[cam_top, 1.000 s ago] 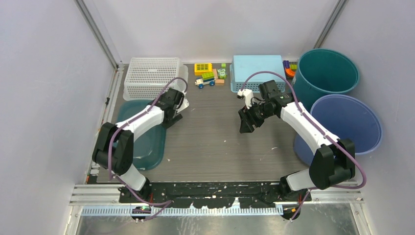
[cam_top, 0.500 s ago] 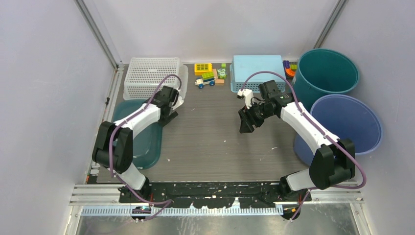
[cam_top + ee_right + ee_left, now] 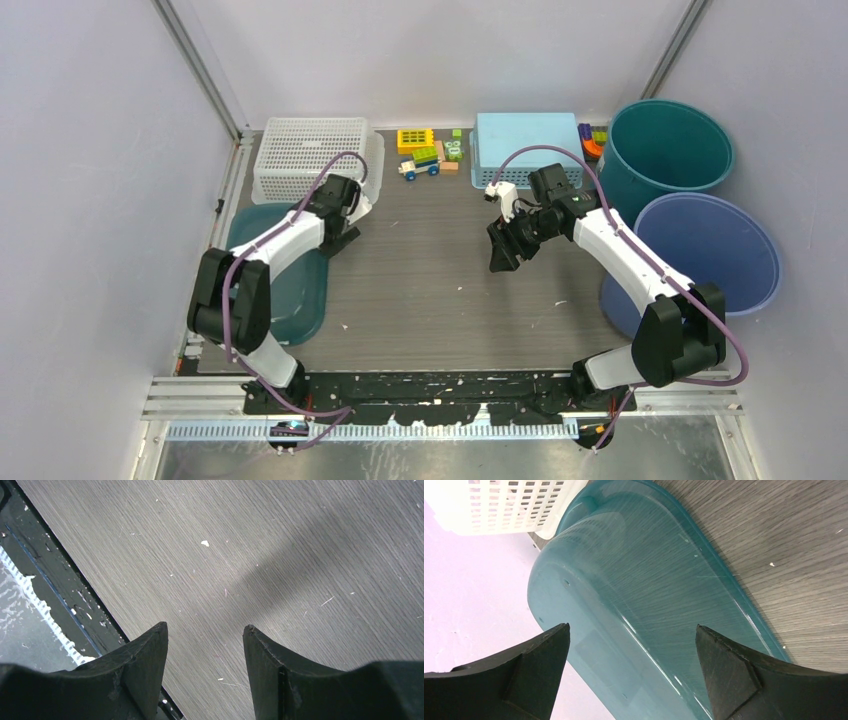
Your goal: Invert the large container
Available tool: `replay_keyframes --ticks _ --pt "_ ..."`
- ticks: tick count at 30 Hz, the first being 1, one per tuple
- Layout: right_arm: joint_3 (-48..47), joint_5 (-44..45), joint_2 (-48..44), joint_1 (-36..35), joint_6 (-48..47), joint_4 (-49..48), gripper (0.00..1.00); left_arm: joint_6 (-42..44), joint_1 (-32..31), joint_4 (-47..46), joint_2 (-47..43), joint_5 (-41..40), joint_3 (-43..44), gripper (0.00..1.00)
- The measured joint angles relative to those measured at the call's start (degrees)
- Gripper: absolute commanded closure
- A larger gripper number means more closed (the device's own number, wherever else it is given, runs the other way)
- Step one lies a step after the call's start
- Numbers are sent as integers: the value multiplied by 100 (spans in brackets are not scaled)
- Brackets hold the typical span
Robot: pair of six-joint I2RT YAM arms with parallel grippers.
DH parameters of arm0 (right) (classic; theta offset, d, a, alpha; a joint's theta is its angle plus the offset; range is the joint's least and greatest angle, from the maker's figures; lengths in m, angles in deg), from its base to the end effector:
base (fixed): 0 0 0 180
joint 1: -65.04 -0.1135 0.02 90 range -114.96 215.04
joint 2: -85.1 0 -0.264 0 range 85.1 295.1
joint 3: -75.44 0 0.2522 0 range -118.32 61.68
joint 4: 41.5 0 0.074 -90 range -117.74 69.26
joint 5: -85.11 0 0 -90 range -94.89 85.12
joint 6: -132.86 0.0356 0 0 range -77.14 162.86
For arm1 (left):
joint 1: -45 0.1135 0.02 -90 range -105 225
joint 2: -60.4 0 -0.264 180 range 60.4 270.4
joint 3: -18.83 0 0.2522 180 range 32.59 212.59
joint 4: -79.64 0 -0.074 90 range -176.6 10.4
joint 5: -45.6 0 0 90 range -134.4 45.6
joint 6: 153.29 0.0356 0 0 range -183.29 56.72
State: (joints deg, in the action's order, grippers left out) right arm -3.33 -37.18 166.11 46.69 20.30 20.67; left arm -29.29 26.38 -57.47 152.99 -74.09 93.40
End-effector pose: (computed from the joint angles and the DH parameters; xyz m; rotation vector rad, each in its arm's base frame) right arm 0.2557 0.1049 0.2705 -1.0635 2.3646 0.7269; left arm 0.3115 -0.0863 0.2075 0.9941 2.4147 0.7747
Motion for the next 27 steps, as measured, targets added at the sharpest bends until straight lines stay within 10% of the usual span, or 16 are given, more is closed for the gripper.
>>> replay_keyframes --ticks 27 --pt "0 0 0 9 0 0 39 116 0 448 -590 216 -269 1"
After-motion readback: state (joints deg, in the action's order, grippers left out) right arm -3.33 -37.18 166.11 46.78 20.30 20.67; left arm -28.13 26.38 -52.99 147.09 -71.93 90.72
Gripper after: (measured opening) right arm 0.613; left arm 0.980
